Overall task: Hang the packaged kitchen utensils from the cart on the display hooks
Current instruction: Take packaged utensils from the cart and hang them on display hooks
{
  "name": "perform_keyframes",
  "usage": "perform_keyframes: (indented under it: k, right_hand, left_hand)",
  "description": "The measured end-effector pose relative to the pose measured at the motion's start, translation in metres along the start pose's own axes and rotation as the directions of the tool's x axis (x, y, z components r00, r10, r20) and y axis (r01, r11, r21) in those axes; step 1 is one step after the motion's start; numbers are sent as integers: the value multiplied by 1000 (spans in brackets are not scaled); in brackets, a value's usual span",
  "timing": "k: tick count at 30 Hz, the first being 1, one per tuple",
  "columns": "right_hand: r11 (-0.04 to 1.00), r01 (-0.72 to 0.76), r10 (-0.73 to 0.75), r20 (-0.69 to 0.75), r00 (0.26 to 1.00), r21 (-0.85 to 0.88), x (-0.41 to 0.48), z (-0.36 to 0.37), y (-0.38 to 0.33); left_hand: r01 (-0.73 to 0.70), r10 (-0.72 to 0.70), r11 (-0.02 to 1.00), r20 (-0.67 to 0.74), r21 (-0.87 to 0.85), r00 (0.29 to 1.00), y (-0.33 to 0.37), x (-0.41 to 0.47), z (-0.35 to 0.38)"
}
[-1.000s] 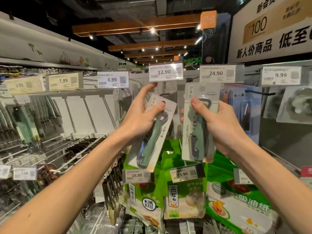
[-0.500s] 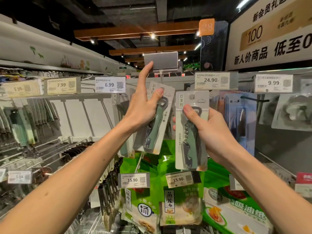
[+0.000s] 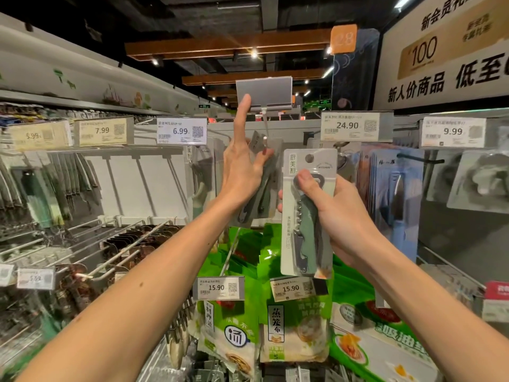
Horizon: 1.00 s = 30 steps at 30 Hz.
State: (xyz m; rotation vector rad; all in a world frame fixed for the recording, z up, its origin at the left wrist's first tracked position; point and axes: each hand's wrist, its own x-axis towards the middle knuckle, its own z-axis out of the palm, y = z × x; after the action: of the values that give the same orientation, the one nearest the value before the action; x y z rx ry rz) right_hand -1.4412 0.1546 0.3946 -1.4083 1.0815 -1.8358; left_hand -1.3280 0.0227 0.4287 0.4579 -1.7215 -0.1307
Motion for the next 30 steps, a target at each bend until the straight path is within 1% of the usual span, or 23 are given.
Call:
perform_keyframes:
  k: [3,6,7,8,10,13,14,16,20,23,26,28,30]
  right_hand:
    - [1000,-17,17,-15,1000,4,2,0,3]
    - [994,-92,94,-30,995,63,6,0,7]
    - [989,-115,119,-41,992,88,9,1,9]
    - [986,-133,139,-50,989,99,11,3,10]
    - [992,-119,121,-74,990,31,16,7,12]
    - [996,-36,29,-90,996,-79,26,18,8]
    - [995,-21,14,-79,997,-93,30,21,7]
    - [994,4,-10,-54,998,-105,37,29,3]
    - [995,4,-12,-79,997,-104,51,40,6]
    - [992,2,-12,-81,997,-127,58,46,5]
    - [992,-10,-2,-101,995,-125,62,49,9]
    - [975,-6,-25,-139,990,-221,59,48,18]
    - [943,-12,-45,-166,985,-331,48,46,30]
  left_hand:
    - [-13,13,998,3,54,1000,-5,1,0]
    - [42,-42,991,-3,128,999,-3,-1,-7]
    - [38,-41,991,15,131,999,-1,-1,-11]
    - [31,-38,993,61,110,997,0,-2,-17]
    - [68,-74,997,201,40,977,5,-2,-31]
    - [237,-178,965,386,-113,905,14,1,-48]
    - [278,-191,948,423,-154,886,16,2,-52]
    - [300,-194,938,456,-174,869,19,3,-56]
    - [200,-134,972,409,-124,903,14,2,-54]
    - [127,-115,992,347,-10,931,8,3,-50]
    - [102,-116,993,330,60,937,3,1,-44]
    - [71,-95,994,298,88,950,5,-3,-40]
    - [56,-75,993,199,99,977,3,-14,-36]
